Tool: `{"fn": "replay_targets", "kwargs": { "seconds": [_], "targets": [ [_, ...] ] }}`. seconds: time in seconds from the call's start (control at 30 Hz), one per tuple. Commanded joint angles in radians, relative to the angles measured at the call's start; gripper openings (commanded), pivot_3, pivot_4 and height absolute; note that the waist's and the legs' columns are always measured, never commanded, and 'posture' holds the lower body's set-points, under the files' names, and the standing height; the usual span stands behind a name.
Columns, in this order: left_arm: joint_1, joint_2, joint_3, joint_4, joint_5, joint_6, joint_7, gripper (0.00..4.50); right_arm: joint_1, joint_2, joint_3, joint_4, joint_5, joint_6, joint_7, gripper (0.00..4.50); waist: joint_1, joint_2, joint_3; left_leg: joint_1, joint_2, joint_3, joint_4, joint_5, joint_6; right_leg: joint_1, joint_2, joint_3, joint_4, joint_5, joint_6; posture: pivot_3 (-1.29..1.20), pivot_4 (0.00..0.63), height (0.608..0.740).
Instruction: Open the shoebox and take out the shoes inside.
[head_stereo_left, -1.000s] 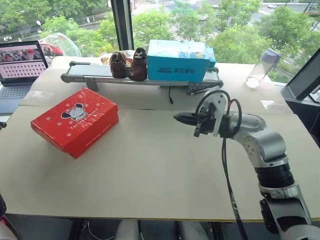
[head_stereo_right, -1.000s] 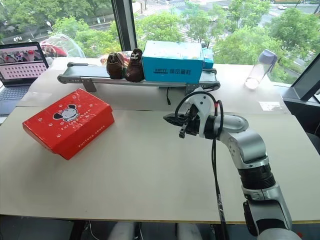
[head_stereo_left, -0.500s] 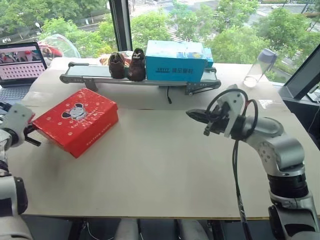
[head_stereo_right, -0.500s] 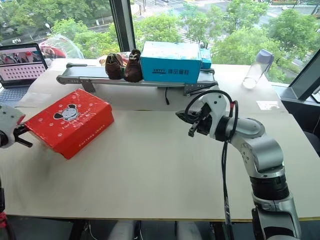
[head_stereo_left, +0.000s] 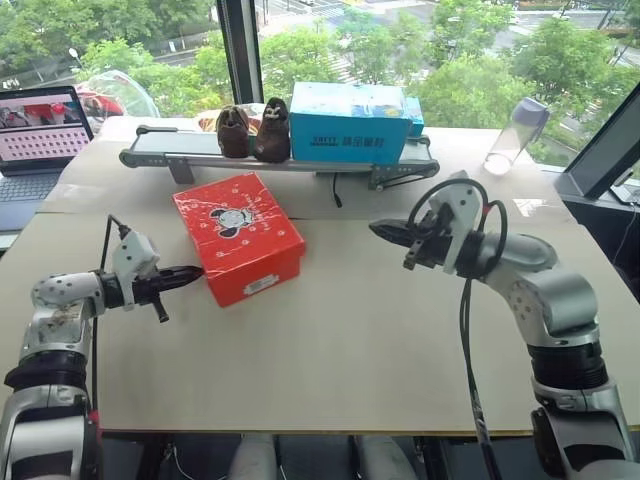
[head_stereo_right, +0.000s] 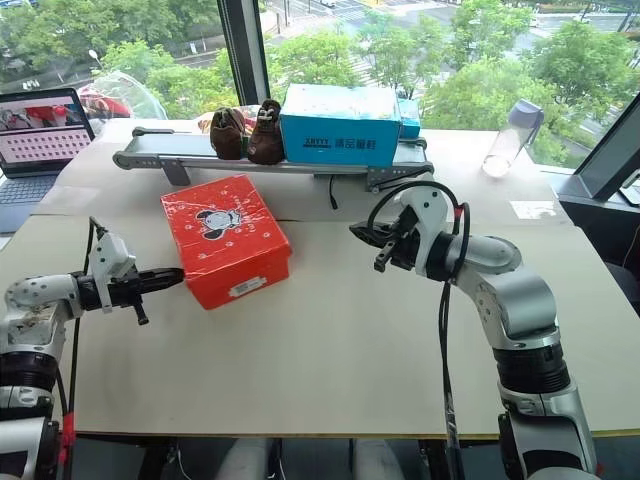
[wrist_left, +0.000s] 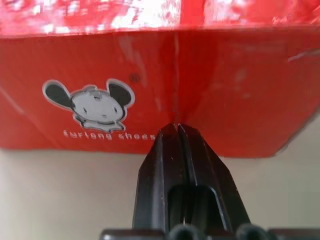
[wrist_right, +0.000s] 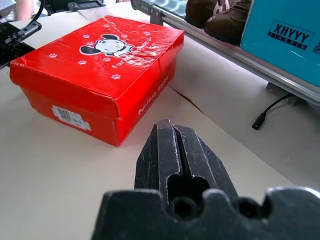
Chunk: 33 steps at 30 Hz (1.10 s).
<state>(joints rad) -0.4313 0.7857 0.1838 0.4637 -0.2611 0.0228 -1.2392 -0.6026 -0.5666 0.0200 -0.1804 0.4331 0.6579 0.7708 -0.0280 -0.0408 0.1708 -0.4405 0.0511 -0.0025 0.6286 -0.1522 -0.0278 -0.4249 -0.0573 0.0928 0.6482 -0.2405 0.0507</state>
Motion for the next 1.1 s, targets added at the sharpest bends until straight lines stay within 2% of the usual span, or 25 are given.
{"fn": "replay_targets", "kwargs": {
  "seconds": [0.03,0.2,0.37,0.53,0.67,0.83,0.9,1.0,1.1],
  "targets": [
    [0.009,0.054,0.062,0.005,0.027,0.023,0.135,0.06,-0.045,0.021,0.015,0.049,-0.034,-0.085,0.014,0.07,-0.005,0.0,0.0,0.001,0.0,0.0,0.0,0.0,0.0,0.001,0.0,0.0,0.0,-0.002,0.002,0.0,0.15,0.74],
    [0.01,0.046,0.084,0.063,0.099,0.04,0.377,0.06,-0.091,0.115,0.071,0.274,-0.119,-0.247,0.017,0.07,-0.017,0.0,0.0,0.002,0.0,0.0,0.0,0.0,0.0,0.001,0.0,0.0,0.0,-0.003,0.004,0.0,0.15,0.74],
    [0.031,-0.033,0.082,-0.009,0.116,0.078,0.54,0.06,-0.26,0.295,0.158,0.763,-0.286,-0.537,-0.038,0.07,-0.024,0.0,0.0,0.002,0.0,0.0,0.0,0.0,0.0,0.001,0.0,0.0,0.0,0.0,0.002,0.0,0.15,0.74],
    [0.003,-0.118,0.058,-0.046,0.114,0.104,0.634,0.06,-0.423,0.429,0.186,1.171,-0.395,-0.777,-0.103,0.07,-0.016,0.0,0.001,0.001,-0.001,-0.001,-0.001,0.0,0.0,0.0,0.0,0.0,-0.001,0.002,-0.001,0.0,0.15,0.74],
    [-0.009,-0.204,0.021,-0.112,0.096,0.138,0.656,0.06,-0.493,0.512,0.181,1.344,-0.443,-0.862,-0.113,0.07,-0.018,0.0,0.001,0.001,-0.001,-0.001,-0.002,0.0,0.0,0.001,0.0,0.0,-0.001,0.003,-0.002,0.0,0.15,0.74],
    [0.034,-0.284,-0.048,-0.258,0.076,0.207,0.634,0.06,-0.49,0.572,0.146,1.382,-0.43,-0.902,-0.02,0.07,-0.019,0.0,0.001,0.001,-0.001,-0.001,-0.002,0.0,0.0,0.001,0.0,0.0,0.0,0.003,-0.002,0.0,0.15,0.74],
    [0.069,-0.31,-0.051,-0.328,0.058,0.256,0.644,0.06,-0.467,0.572,0.134,1.339,-0.416,-0.899,0.027,0.07,-0.021,0.0,0.001,0.001,-0.001,-0.001,-0.002,0.0,0.0,0.001,0.0,0.0,0.0,0.003,-0.002,0.0,0.15,0.74],
    [0.125,-0.338,-0.068,-0.427,0.049,0.316,0.648,0.06,-0.399,0.554,0.131,1.194,-0.387,-0.846,0.12,0.07,-0.021,0.0,0.001,0.002,-0.001,-0.002,-0.002,0.0,0.0,0.002,0.0,0.0,0.0,0.003,-0.002,0.0,0.15,0.74],
    [0.179,-0.352,-0.082,-0.526,0.035,0.378,0.643,0.06,-0.254,0.491,0.167,0.839,-0.344,-0.674,0.195,0.07,-0.019,0.001,0.001,0.002,-0.001,-0.002,-0.002,0.0,0.0,0.002,0.0,0.0,0.0,0.003,-0.002,0.0,0.15,0.74]
  ]
}}
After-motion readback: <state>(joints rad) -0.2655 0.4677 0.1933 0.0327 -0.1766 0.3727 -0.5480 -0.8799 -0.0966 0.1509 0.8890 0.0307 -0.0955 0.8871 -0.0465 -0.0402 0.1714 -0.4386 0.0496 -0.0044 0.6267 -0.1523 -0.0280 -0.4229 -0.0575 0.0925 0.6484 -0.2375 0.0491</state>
